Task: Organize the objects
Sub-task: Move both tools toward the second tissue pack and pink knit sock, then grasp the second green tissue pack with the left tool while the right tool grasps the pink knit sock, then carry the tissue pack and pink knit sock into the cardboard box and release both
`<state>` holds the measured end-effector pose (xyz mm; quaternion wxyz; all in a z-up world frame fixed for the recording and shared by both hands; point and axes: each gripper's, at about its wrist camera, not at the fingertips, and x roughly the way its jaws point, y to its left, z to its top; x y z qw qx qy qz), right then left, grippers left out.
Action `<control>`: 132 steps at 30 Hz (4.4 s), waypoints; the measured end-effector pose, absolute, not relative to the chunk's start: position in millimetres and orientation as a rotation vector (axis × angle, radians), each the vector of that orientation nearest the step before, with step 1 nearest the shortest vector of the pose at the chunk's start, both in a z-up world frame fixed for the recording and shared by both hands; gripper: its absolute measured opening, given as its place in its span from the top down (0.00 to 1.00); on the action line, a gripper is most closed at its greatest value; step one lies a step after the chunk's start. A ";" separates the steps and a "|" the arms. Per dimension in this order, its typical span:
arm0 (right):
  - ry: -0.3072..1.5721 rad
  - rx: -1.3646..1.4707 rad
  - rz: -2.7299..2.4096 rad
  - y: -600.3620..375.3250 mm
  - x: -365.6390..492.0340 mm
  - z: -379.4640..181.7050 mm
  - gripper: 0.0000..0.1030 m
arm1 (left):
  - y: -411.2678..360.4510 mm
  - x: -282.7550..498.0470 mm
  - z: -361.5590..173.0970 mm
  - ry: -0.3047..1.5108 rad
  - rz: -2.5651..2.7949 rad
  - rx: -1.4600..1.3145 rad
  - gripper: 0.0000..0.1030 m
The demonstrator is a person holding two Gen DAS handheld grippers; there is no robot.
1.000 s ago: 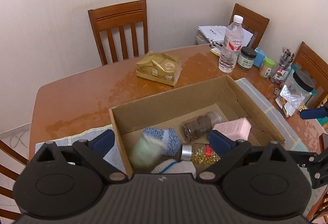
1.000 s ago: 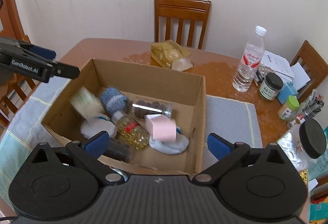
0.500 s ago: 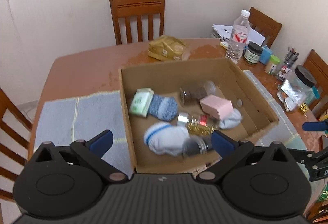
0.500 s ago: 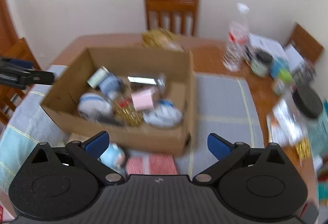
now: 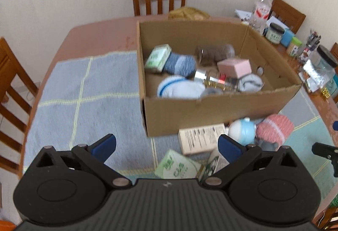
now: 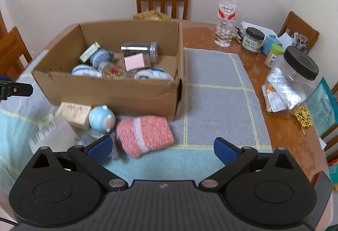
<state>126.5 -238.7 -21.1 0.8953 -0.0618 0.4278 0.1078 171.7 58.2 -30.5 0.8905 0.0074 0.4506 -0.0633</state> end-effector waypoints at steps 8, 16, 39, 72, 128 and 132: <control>0.948 -0.072 0.200 -254.9 115.1 -38.7 0.00 | 49.1 164.0 -51.6 0.962 -0.091 -0.017 0.01; 0.986 -0.073 0.265 -244.5 111.8 -55.8 0.00 | 52.6 147.0 -57.1 0.962 -0.073 -0.021 0.01; 0.994 -0.047 0.265 -209.6 196.3 -65.2 0.00 | 74.2 159.3 -86.4 1.055 -0.236 0.068 0.01; 1.087 -0.072 0.255 -241.0 222.1 -85.7 0.00 | 95.3 195.7 -108.9 1.085 -0.244 0.159 0.01; 1.077 -0.202 0.396 -236.5 201.2 -60.7 0.27 | 96.8 182.1 -41.5 1.035 -0.426 0.172 0.33; 1.051 -0.204 0.398 -235.3 190.3 -35.5 0.27 | 92.4 177.0 -16.9 1.011 -0.433 0.182 0.33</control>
